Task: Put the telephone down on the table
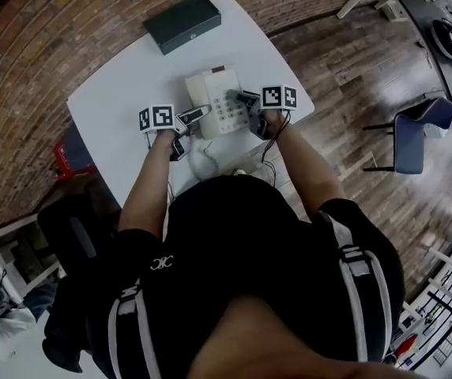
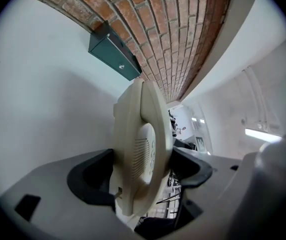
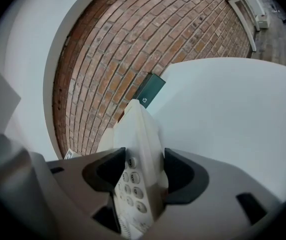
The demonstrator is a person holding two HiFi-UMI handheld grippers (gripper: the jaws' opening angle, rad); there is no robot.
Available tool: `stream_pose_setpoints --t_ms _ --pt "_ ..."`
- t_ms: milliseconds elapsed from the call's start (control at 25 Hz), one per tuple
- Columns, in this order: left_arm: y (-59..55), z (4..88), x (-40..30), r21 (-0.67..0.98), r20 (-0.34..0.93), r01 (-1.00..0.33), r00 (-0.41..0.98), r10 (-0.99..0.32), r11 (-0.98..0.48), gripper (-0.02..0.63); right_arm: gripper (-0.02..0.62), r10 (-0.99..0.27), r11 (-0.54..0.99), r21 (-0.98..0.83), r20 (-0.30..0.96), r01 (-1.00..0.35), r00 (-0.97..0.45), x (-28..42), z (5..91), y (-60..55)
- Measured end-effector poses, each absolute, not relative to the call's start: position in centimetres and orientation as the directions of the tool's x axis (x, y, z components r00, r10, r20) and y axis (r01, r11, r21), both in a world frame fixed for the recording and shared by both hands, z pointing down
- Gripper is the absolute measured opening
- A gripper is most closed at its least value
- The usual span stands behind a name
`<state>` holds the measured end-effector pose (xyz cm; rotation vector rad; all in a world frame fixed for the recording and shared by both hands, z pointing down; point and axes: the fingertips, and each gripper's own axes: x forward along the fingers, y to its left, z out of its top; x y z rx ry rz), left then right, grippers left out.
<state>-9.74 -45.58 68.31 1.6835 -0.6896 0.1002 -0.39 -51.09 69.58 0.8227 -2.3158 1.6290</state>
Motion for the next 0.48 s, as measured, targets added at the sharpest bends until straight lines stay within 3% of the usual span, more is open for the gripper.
stream_pose_setpoints --t_ms 480 --pt "-45.2 70.4 -10.1 0.875 0.443 -0.483 0.815 -0.373 -0.017 0.364 0.227 -0.281 0.216 -0.802 0.495 -0.557 -0.822 -0.8 71.6 -50.7"
